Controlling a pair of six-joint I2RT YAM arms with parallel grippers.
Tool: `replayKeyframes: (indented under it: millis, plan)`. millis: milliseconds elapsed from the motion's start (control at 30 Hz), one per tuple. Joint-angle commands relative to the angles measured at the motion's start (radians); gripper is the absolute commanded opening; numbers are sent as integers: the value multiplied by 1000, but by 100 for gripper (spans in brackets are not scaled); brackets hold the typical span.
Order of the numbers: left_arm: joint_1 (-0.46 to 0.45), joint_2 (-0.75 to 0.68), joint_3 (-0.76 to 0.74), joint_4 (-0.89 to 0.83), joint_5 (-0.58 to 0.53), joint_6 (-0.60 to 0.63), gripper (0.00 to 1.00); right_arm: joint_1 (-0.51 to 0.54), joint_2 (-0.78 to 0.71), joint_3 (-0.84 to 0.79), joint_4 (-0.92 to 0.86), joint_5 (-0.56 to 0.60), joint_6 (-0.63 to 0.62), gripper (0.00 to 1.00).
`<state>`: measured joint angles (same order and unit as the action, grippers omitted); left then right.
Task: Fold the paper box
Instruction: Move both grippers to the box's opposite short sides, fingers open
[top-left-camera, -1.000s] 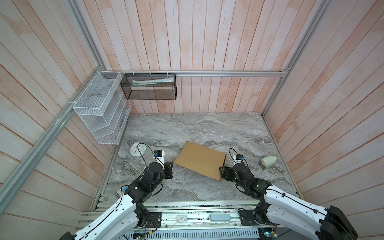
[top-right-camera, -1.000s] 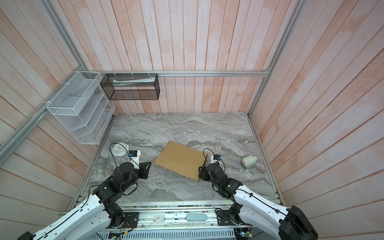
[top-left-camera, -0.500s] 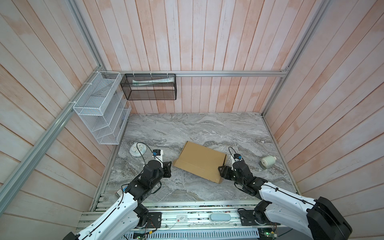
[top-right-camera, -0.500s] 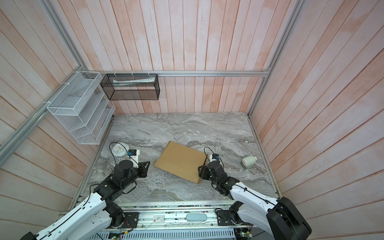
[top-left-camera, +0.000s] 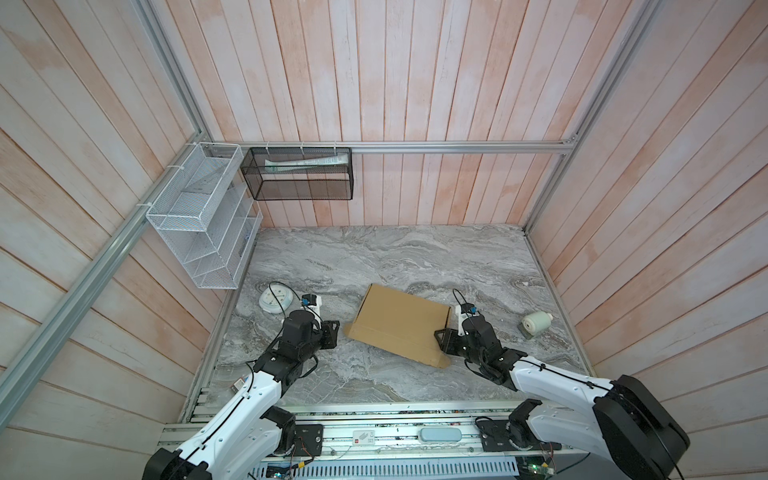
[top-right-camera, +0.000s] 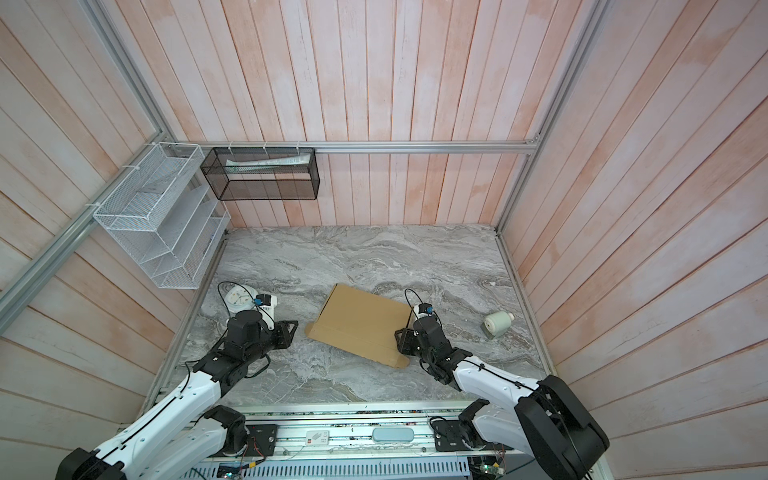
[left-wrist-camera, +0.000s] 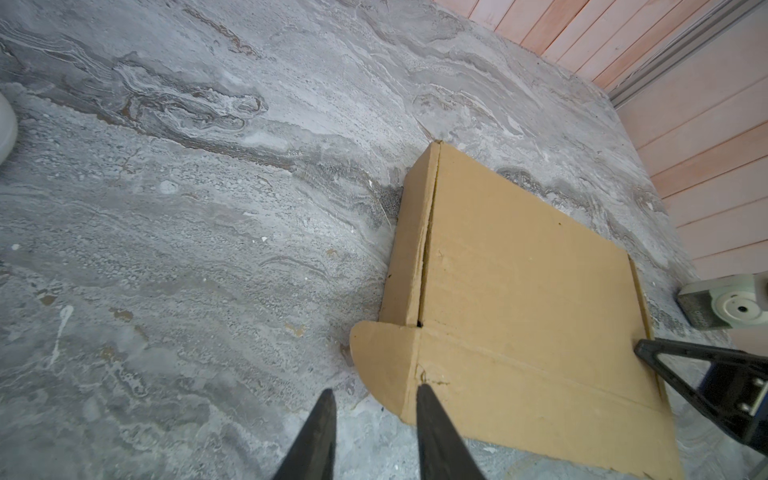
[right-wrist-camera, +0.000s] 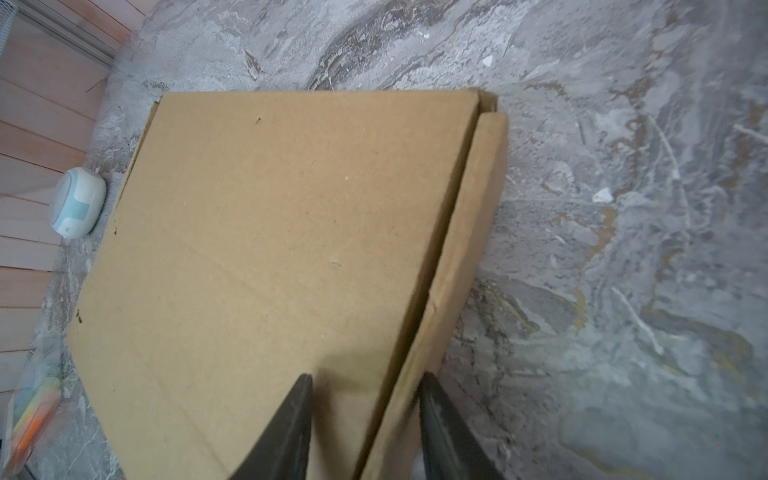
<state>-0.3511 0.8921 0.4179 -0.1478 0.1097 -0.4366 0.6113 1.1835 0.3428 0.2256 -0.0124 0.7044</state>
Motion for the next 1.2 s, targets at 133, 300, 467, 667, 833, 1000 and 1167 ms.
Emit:
replayKeyframes:
  millis: [133,300,467,667,833,1000,1167]
  plan:
    - [53,77,51,80,97,29,37,-55,107,79,-67,-100,-135,34]
    - [66,139,75,108,156,41,37,-66,162,141,-71,-155,-204,31]
    - [67,210,94,105,194,46,37,-71,198,176,-76,-176,-236,27]
    - [69,280,103,84,222,33,37,-79,205,186,-71,-194,-240,26]
    - [69,284,98,60,195,32,36,-81,199,187,-75,-199,-242,24]
    - [69,290,89,49,159,33,34,-81,194,188,-75,-204,-240,23]
    - [69,319,79,62,157,37,29,-81,194,192,-75,-207,-238,22]
